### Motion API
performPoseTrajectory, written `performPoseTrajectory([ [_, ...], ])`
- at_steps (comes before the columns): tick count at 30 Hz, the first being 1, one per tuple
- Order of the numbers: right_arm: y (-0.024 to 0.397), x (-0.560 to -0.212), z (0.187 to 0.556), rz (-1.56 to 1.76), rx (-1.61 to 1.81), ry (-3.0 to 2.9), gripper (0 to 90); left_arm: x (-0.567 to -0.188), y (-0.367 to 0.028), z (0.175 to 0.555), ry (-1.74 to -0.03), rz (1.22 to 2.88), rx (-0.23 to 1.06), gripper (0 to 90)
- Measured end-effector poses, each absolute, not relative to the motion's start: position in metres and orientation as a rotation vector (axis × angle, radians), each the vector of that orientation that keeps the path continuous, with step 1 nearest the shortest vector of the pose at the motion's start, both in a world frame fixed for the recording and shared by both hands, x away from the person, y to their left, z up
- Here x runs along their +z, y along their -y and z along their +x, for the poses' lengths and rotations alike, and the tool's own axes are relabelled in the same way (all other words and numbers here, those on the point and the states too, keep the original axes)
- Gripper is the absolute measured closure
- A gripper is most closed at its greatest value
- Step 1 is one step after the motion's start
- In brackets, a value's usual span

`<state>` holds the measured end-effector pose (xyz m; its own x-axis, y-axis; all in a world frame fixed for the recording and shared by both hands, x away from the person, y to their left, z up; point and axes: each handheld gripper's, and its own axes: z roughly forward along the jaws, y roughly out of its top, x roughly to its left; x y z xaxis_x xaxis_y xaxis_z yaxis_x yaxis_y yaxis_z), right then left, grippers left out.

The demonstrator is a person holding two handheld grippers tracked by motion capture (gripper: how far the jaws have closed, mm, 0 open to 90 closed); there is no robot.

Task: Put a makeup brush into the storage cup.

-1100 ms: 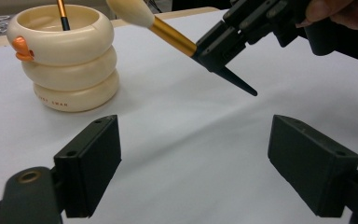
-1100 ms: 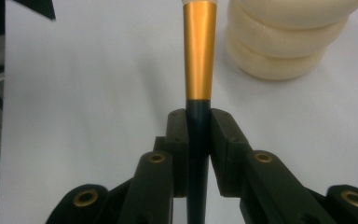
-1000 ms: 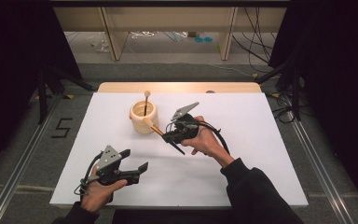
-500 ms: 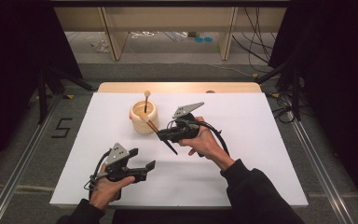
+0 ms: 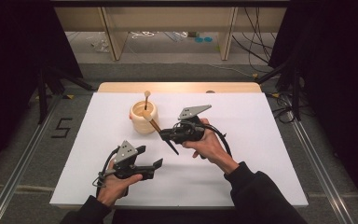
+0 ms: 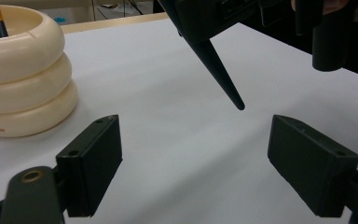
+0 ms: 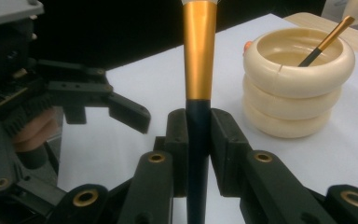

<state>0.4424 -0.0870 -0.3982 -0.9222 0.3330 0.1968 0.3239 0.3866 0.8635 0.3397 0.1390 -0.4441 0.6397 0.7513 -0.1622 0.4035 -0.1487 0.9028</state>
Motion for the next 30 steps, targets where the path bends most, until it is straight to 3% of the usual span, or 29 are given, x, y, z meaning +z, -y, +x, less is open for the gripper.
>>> performPoseTrajectory([
  [19,0.091,-0.4,0.434,0.63,1.706,-2.577,78.4,-0.446,-0.124,0.349,-0.921,1.75,0.382,20.9],
  [30,0.088,-0.4,0.428,0.588,1.727,-2.57,78.4,-0.443,-0.118,0.35,-0.909,1.718,0.34,33.1],
])
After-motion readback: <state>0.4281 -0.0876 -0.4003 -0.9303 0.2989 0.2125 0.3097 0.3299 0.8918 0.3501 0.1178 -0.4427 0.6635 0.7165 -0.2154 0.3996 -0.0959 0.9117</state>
